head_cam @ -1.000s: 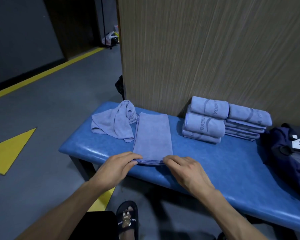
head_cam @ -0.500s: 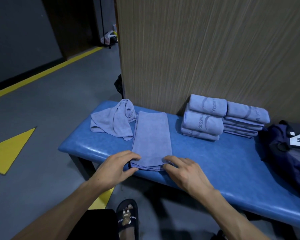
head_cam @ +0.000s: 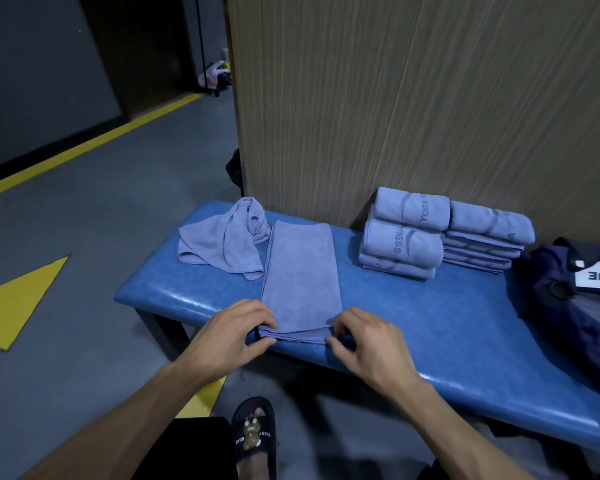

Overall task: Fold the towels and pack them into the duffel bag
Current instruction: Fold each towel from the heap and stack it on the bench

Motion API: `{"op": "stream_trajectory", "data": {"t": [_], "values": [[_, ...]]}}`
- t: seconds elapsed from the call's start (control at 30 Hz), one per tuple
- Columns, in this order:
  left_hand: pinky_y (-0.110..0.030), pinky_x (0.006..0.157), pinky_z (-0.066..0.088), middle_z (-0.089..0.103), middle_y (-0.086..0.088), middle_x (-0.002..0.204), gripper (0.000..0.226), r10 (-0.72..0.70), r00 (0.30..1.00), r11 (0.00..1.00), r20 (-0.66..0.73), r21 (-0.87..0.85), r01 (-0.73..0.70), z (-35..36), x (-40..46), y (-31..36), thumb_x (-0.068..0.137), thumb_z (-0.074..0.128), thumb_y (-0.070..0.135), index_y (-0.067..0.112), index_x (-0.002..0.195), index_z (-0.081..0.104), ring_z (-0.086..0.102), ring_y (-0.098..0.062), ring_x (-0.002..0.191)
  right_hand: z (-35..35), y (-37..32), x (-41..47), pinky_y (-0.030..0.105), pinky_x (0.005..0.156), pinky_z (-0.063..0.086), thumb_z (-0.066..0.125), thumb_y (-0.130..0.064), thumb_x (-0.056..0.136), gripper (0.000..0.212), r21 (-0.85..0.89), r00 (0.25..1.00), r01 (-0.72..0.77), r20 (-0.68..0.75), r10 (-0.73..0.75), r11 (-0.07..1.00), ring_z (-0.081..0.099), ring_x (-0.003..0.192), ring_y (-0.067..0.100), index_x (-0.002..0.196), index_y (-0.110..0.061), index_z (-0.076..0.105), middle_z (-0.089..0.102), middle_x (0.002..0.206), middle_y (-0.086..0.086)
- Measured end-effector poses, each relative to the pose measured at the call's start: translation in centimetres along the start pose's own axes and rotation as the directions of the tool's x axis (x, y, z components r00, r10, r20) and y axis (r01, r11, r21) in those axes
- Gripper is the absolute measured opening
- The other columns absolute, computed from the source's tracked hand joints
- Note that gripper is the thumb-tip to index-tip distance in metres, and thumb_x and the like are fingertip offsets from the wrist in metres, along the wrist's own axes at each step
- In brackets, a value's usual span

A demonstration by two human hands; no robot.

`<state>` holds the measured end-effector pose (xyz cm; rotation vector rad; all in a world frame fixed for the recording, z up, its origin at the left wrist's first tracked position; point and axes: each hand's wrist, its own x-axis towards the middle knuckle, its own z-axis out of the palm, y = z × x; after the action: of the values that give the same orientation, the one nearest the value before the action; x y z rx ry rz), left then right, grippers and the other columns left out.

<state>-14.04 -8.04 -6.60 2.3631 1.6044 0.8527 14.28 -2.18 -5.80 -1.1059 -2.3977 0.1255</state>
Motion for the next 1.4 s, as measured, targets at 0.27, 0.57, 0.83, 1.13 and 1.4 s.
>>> {"op": "stream_trajectory", "data": {"t": [0.27,0.57,0.83,1.13,1.4], "values": [[-0.032,0.082,0.054,0.058,0.023,0.107,0.015,0.008,1.0,0.999,0.008,0.05,-0.008,0.1,0.0,-0.1,0.087,0.068,0.037,0.031,0.1,0.065,0.057,0.0,0.104,-0.5,-0.4,0.2,0.031,0.054,0.045,0.067,-0.033,0.073,0.027,-0.083,0.998,0.056,0.033,-0.053,0.995,0.061,0.072,0.02,0.096,-0.03,0.052,0.06,0.083,-0.009],[-0.034,0.075,0.054,0.057,0.023,0.106,0.011,0.015,1.0,0.995,0.011,0.1,-0.016,0.2,-0.1,0.2,0.088,0.066,0.034,0.033,0.098,0.063,0.056,-0.002,0.101,0.1,-1.4,0.2,0.031,0.042,0.039,0.072,-0.024,0.071,0.022,-0.166,0.995,0.06,-0.066,-0.072,0.984,0.057,0.057,0.025,0.082,-0.025,0.053,0.056,0.073,-0.003],[-0.034,0.055,0.051,0.057,0.008,0.087,0.005,0.192,0.981,0.878,0.005,0.447,-0.173,0.7,0.4,1.5,0.086,0.062,0.029,0.025,0.088,0.064,0.053,-0.017,0.079,0.9,-2.0,0.4,0.034,0.042,0.033,0.063,-0.019,0.061,0.019,-0.276,0.997,-0.02,-0.079,-0.002,0.961,0.05,0.057,0.029,0.071,-0.018,0.047,0.05,0.071,0.001],[-0.03,0.081,0.049,0.058,0.018,0.103,0.011,0.044,0.998,0.998,0.033,0.049,-0.046,0.2,0.2,2.3,0.09,0.063,0.019,0.026,0.098,0.063,0.055,-0.007,0.099,-0.9,-0.3,-0.4,0.039,0.079,0.046,0.048,-0.025,0.074,0.025,-0.083,0.988,0.1,0.125,-0.089,0.992,0.05,0.094,0.024,0.098,-0.024,0.053,0.052,0.105,-0.005],[-0.026,0.089,0.05,0.071,0.015,0.101,0.01,-0.233,0.97,0.914,0.075,-0.323,0.244,-1.4,0.6,2.6,0.094,0.07,0.023,0.031,0.099,0.068,0.067,-0.008,0.101,0.8,0.9,-0.4,0.034,0.094,0.049,0.066,-0.032,0.091,0.031,-0.057,0.967,0.254,0.028,-0.253,0.965,0.064,0.116,0.018,0.119,-0.019,0.069,0.068,0.125,-0.005]]}}
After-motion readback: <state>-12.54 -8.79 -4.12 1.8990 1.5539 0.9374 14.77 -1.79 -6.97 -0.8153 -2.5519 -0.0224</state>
